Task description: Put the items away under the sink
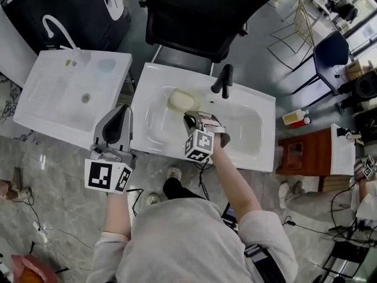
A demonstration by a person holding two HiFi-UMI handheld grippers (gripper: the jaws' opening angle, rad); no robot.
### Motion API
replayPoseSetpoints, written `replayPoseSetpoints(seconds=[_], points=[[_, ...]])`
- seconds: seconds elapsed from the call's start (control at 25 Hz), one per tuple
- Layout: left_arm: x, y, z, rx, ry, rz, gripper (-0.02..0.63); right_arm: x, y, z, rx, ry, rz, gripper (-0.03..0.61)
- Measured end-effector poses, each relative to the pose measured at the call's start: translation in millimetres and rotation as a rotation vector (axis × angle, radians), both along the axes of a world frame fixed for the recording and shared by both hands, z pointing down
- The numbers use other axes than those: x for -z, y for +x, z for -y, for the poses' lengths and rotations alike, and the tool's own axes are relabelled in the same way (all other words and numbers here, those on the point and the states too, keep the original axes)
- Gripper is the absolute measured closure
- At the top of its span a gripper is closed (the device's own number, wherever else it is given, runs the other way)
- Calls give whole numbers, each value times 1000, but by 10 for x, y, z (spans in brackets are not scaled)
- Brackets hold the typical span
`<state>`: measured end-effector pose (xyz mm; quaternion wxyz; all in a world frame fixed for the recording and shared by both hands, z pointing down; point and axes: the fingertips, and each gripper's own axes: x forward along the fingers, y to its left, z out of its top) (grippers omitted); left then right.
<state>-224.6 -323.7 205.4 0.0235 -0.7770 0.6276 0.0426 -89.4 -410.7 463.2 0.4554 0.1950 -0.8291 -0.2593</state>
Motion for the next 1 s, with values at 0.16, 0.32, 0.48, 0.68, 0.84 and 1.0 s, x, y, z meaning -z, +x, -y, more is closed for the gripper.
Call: replayPoseSetpoints(seconds=[0.16,0.32,0.48,0.68,0.84,1.0], points=[[21,25,-244,-38,8,-1,606,178,62,-293,-38,20,25,531],[26,46,-522,-74,7,-9,606,305,141,-624,-76,28,39,531],[36,62,-814,-107,8,-10,606,377,213,-979,-109,32,43,531],[33,101,-1108,-152,13,-10,606,429,294,-1388,-146,40,53,531],[25,165,-1278,-194,20,-9,606,428,367,-1663,-179,51,60,529],[9,245,-1405,-226,22,-10,606,393,443,-1890,-203,53,61,531]])
